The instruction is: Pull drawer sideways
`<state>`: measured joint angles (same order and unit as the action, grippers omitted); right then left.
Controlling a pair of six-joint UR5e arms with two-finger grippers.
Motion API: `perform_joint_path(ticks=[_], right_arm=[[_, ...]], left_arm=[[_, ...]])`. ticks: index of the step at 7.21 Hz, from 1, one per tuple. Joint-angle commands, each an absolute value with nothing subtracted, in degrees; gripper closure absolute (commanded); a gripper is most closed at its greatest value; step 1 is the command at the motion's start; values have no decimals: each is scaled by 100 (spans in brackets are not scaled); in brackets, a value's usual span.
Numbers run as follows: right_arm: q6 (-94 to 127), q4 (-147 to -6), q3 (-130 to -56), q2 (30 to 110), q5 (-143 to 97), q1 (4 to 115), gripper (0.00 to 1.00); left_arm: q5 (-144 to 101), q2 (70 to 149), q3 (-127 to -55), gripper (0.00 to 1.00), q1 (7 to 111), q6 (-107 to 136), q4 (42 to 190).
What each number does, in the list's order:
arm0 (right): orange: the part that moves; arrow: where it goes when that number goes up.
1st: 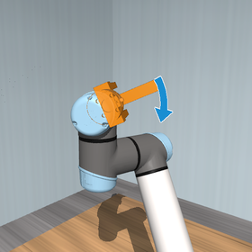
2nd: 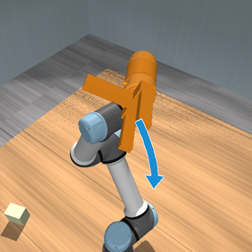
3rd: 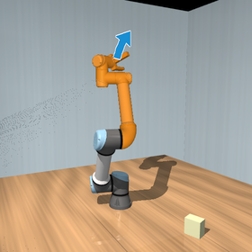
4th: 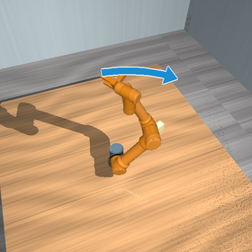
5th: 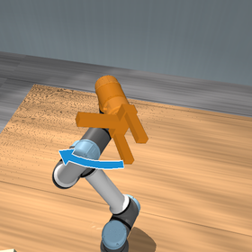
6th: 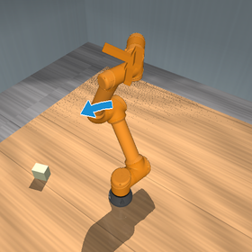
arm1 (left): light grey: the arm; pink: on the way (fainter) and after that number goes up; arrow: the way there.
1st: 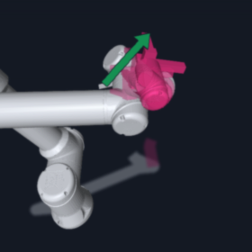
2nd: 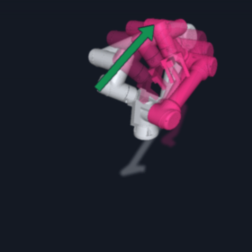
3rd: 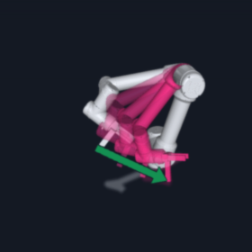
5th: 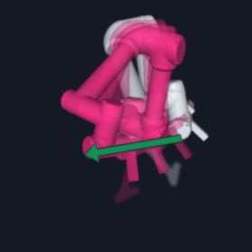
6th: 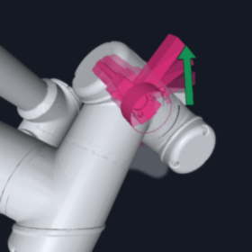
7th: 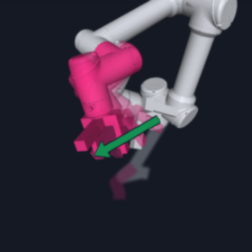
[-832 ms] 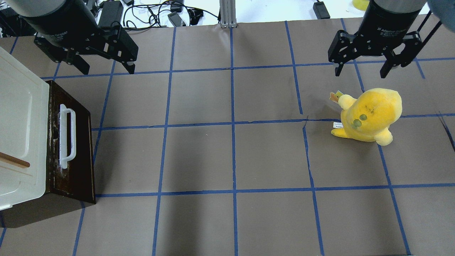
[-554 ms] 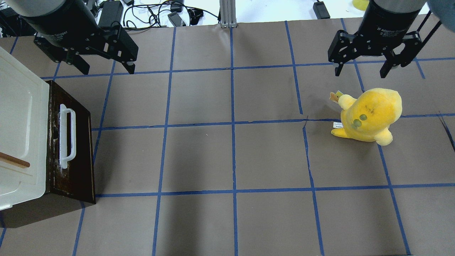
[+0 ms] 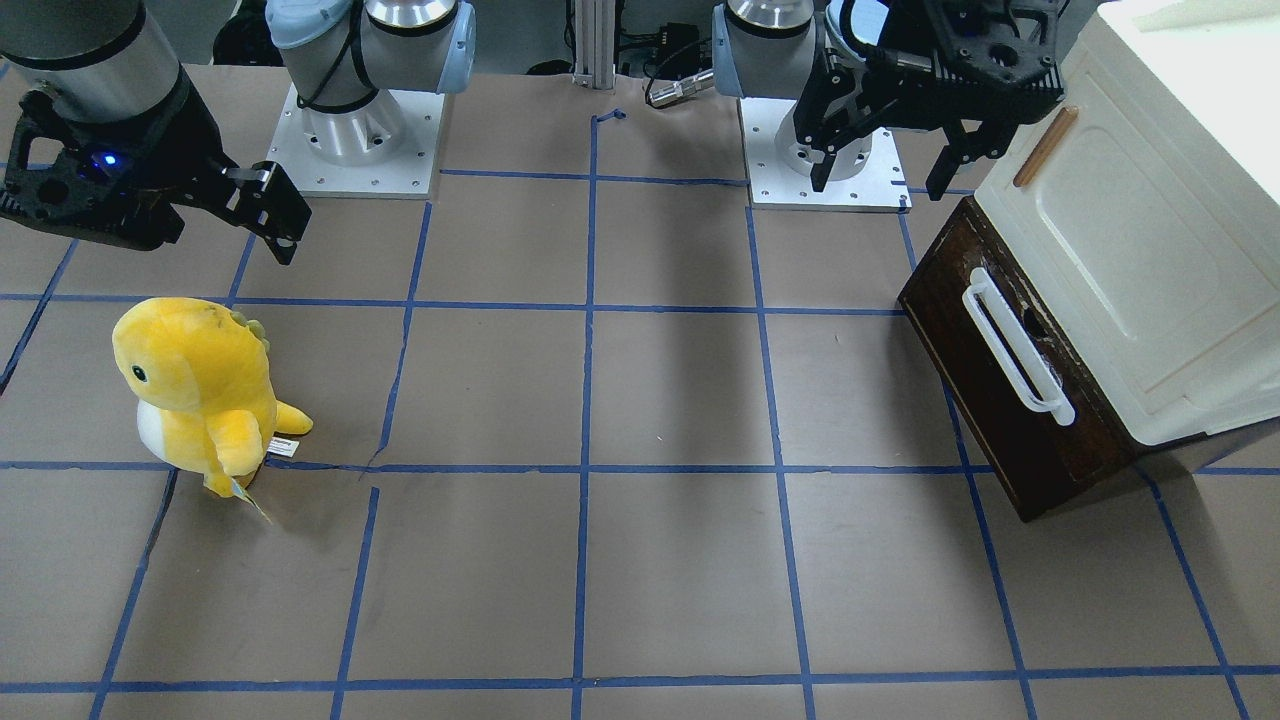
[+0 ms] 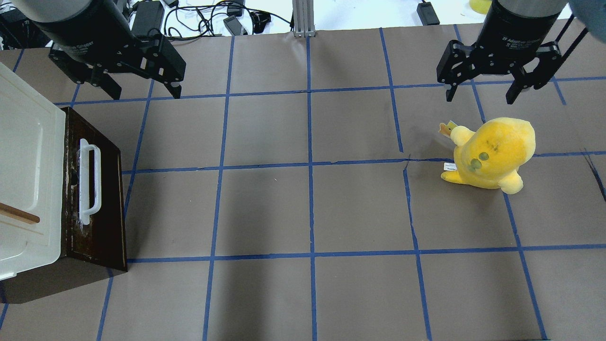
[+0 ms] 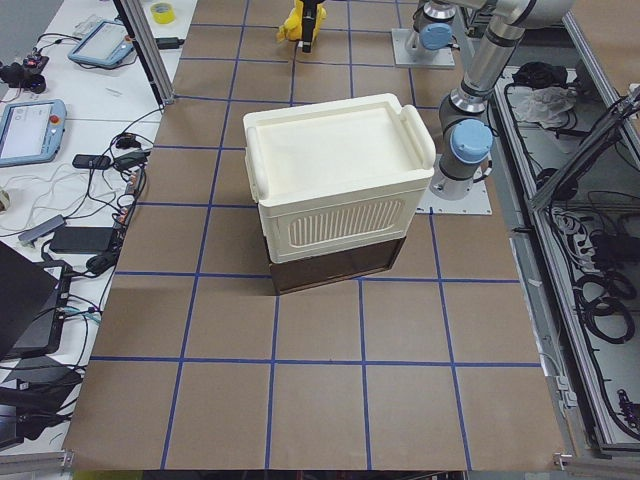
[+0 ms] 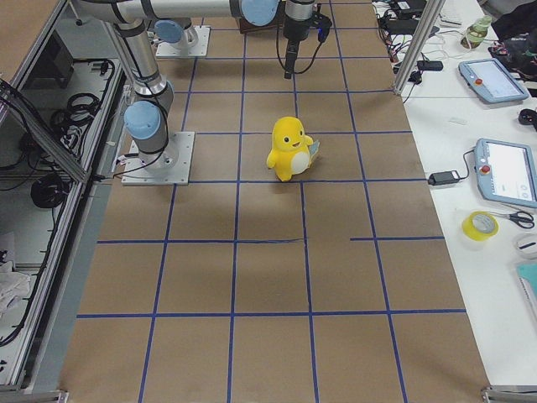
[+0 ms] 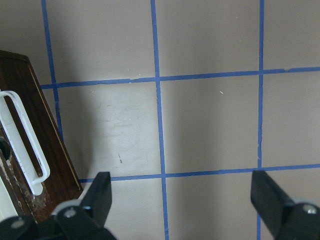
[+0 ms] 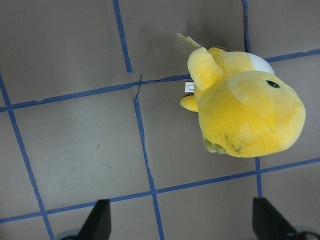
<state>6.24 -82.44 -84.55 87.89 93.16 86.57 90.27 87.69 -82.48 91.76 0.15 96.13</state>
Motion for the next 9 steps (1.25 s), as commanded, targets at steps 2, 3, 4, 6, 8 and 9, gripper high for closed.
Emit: perform_joint_path(ticks=[2, 3, 4, 6, 8, 9], right_arm=[[624, -8244, -8455, 8789, 9316, 8657, 0], [624, -8244, -8455, 8789, 9316, 8657, 0], [624, -8244, -8455, 8789, 9316, 8649, 0], [624, -8244, -8455, 8789, 9316, 8657, 0], [624, -8244, -8455, 8789, 9316, 8657, 0], [624, -8244, -8455, 8789, 9316, 8657, 0]], left_arm=[[9377, 9331, -8393, 0, 9848, 1110, 9205], [10100, 9586, -8463, 0, 10314, 1455, 8758], [10560, 9772, -8560, 0, 10632, 1642, 8650], [11945, 10158, -9067, 0, 11107, 2605, 8622], [13056, 10431, -9744, 0, 11215, 2917, 8640], [13661, 10520, -10017, 0, 11197, 3014, 8692]])
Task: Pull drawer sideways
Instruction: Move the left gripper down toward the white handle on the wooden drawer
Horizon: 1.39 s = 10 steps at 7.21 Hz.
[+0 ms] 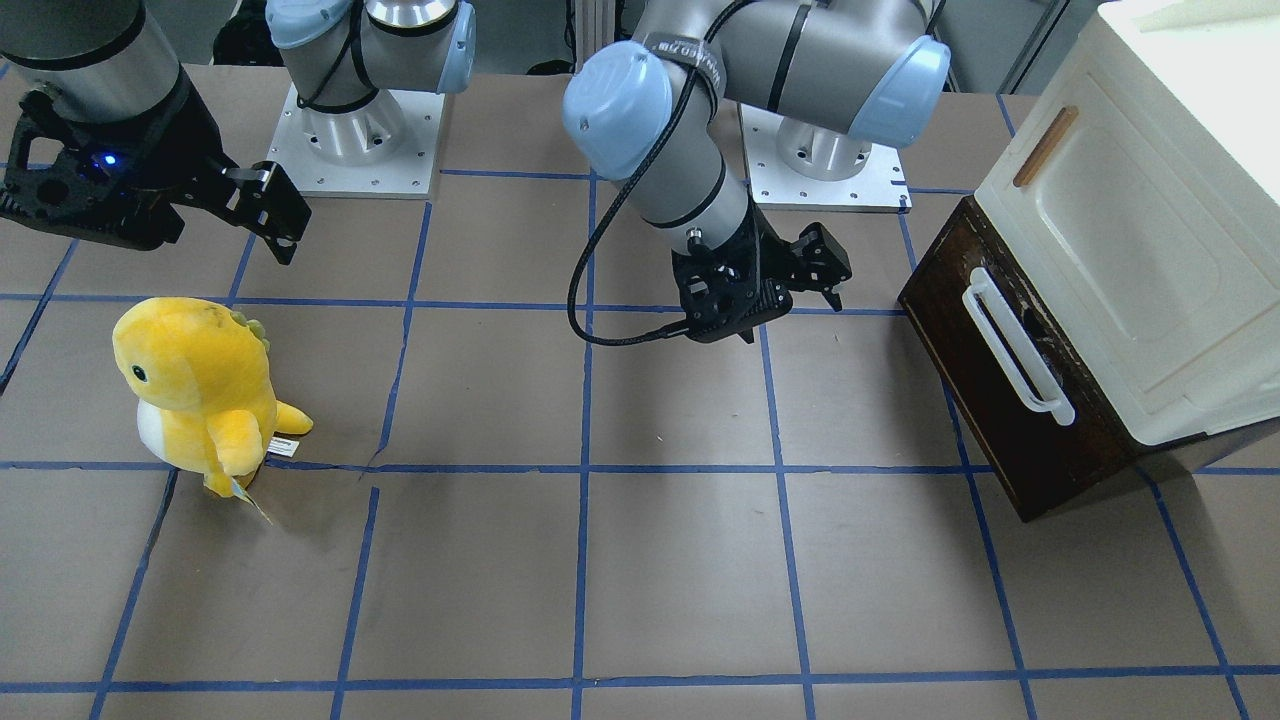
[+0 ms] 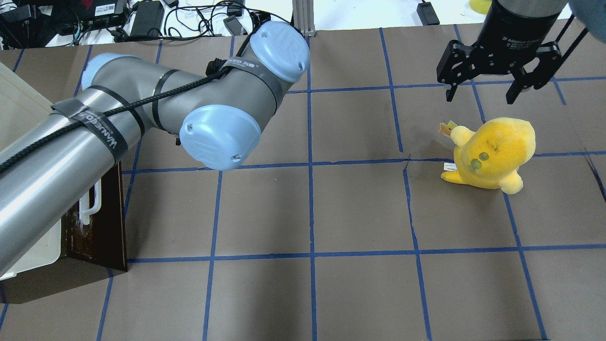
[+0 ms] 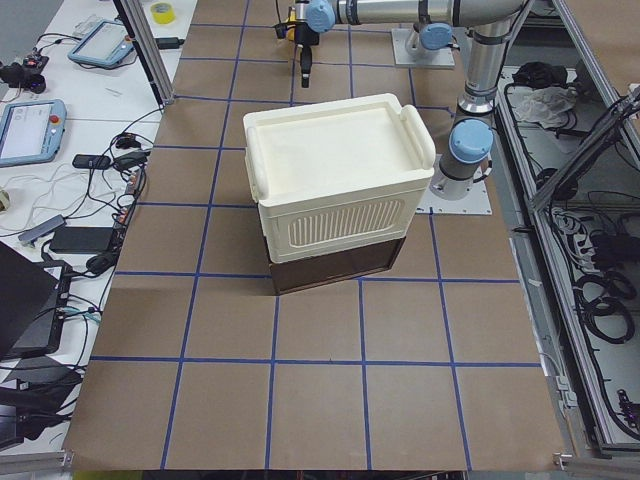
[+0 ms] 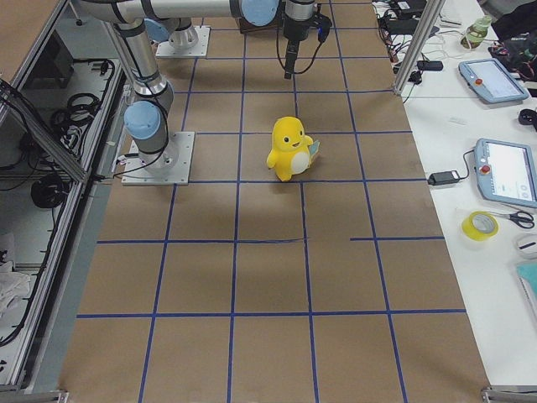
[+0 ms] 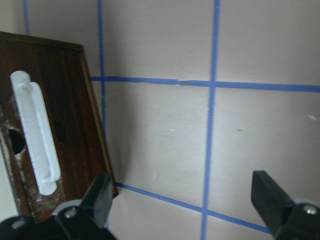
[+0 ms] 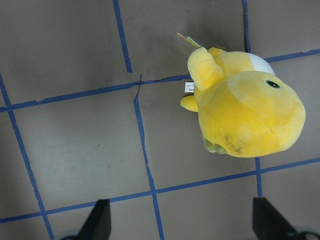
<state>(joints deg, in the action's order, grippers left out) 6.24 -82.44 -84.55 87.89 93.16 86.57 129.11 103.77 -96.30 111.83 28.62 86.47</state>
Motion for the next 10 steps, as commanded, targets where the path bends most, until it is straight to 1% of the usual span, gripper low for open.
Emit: perform_joint_path(ticks=[1, 3, 4, 5, 8, 10], right_arm=[[624, -8244, -8455, 8789, 9316, 8657, 0], [624, -8244, -8455, 8789, 9316, 8657, 0], [624, -8244, -8455, 8789, 9316, 8657, 0], [624, -8244, -8455, 8789, 9316, 8657, 0], [624, -8244, -8455, 8789, 9316, 8649, 0], [624, -8244, -8455, 8789, 9316, 8649, 0]], left_arm=[[14163, 10573, -10159, 0, 11075, 3015, 8718], [14256, 10661, -10248, 0, 10532, 2997, 8727], [14569, 10774, -10474, 0, 10381, 2988, 8719], [15547, 10906, -10598, 0, 10371, 3067, 8684], [15715, 11214, -10635, 0, 9863, 3024, 8684], [15872, 11346, -10635, 1, 9739, 3050, 8657]])
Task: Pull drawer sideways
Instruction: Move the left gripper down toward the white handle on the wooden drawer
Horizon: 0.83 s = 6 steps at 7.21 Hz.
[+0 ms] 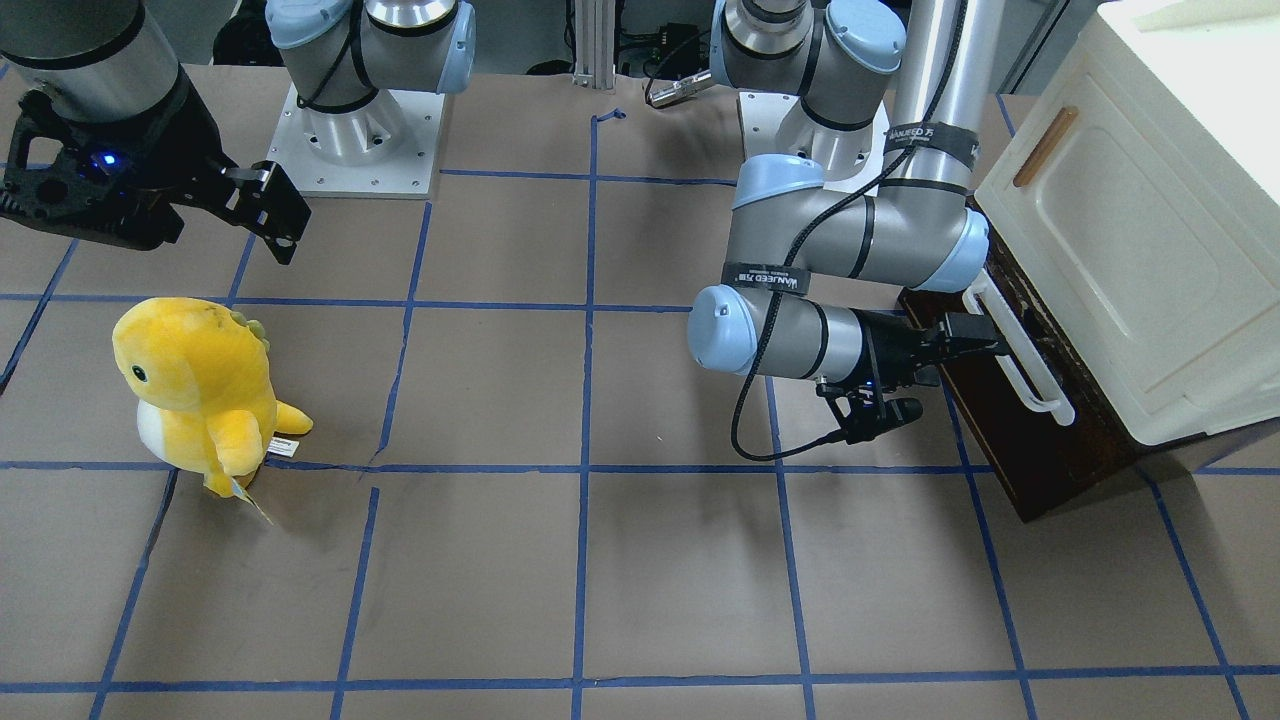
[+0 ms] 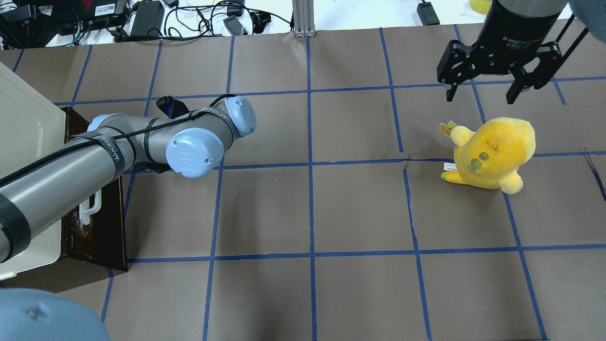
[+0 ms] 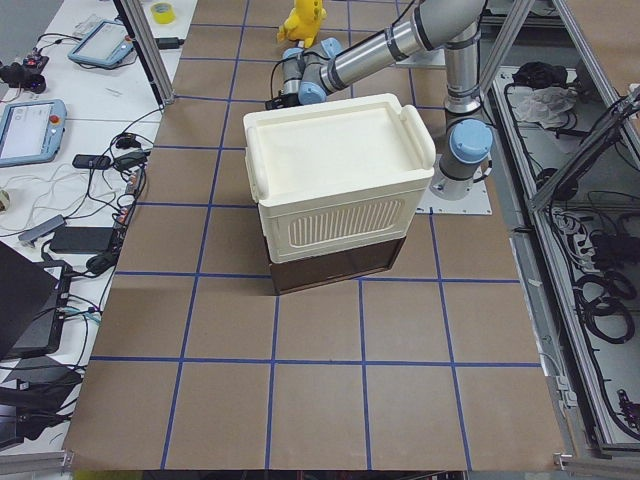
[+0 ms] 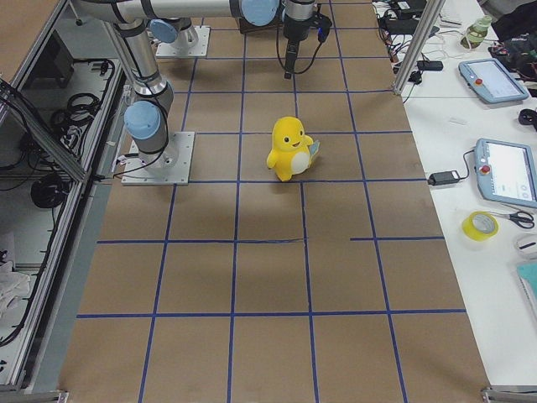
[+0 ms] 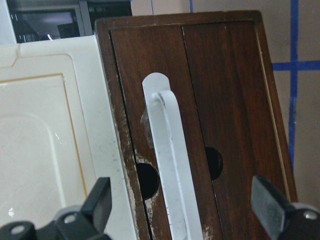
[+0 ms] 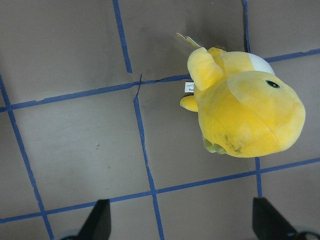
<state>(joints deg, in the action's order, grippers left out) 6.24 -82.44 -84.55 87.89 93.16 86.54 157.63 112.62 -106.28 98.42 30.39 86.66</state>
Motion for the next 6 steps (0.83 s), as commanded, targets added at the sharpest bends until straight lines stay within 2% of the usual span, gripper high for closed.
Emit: perform_joint_path(ticks=[1, 6], right_arm=[[624, -8244, -8455, 8789, 9316, 8648, 0], [624, -8244, -8455, 8789, 9316, 8657, 0]], left_arm=[[15986, 11381, -10687, 1, 9625, 3102, 8649], [16559, 11540, -10749, 0, 9257, 3402, 8719]])
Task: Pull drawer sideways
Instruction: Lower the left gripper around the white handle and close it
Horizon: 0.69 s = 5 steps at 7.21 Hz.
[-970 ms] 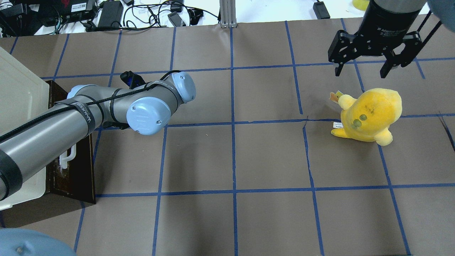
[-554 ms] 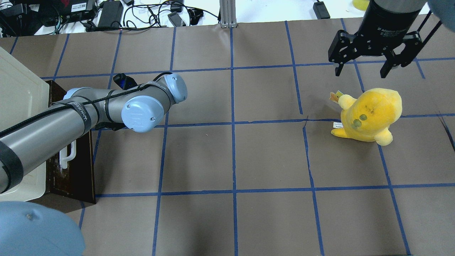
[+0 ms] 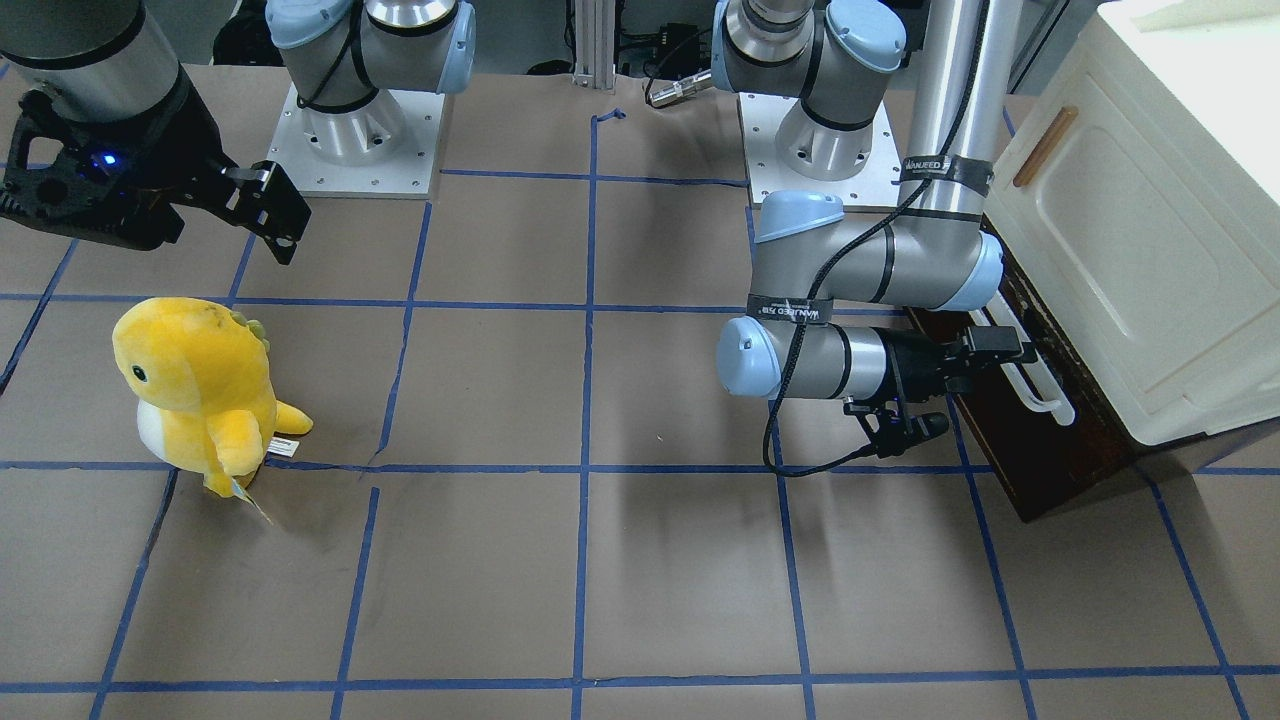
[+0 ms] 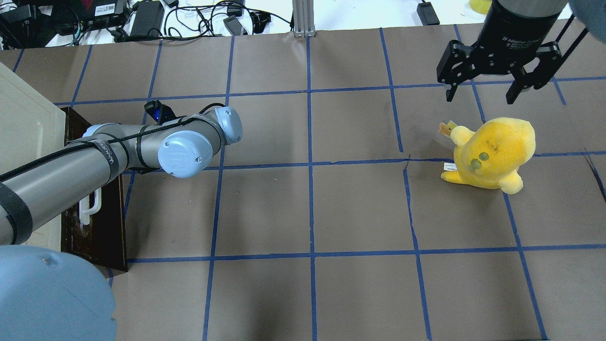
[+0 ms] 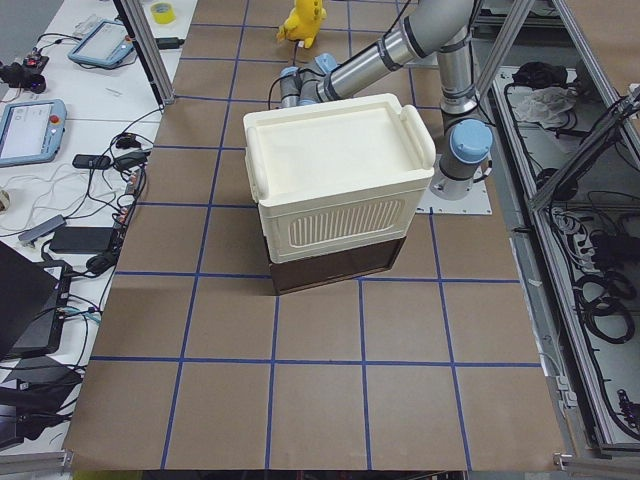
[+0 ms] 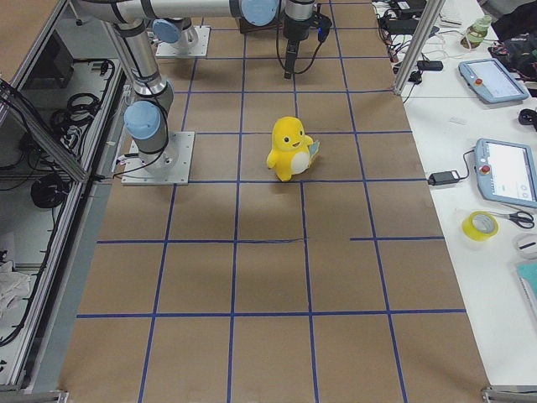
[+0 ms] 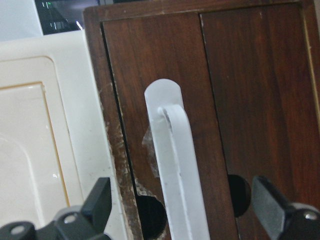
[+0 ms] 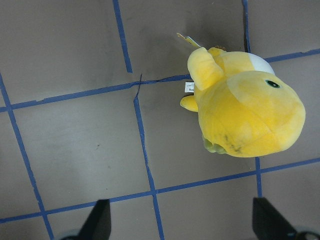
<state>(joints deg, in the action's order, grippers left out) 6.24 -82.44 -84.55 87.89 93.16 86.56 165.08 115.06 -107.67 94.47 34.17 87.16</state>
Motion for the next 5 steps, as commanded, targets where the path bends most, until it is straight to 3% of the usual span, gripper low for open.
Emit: perform_joint_path(ticks=[1, 5], right_arm=[[624, -8244, -8455, 8789, 9316, 8657, 0], [624, -8244, -8455, 8789, 9316, 8657, 0]], left_arm=[[16576, 11601, -10740, 0, 9063, 3401, 8719], [16567, 11813, -10608, 1, 9358, 3454, 8640]])
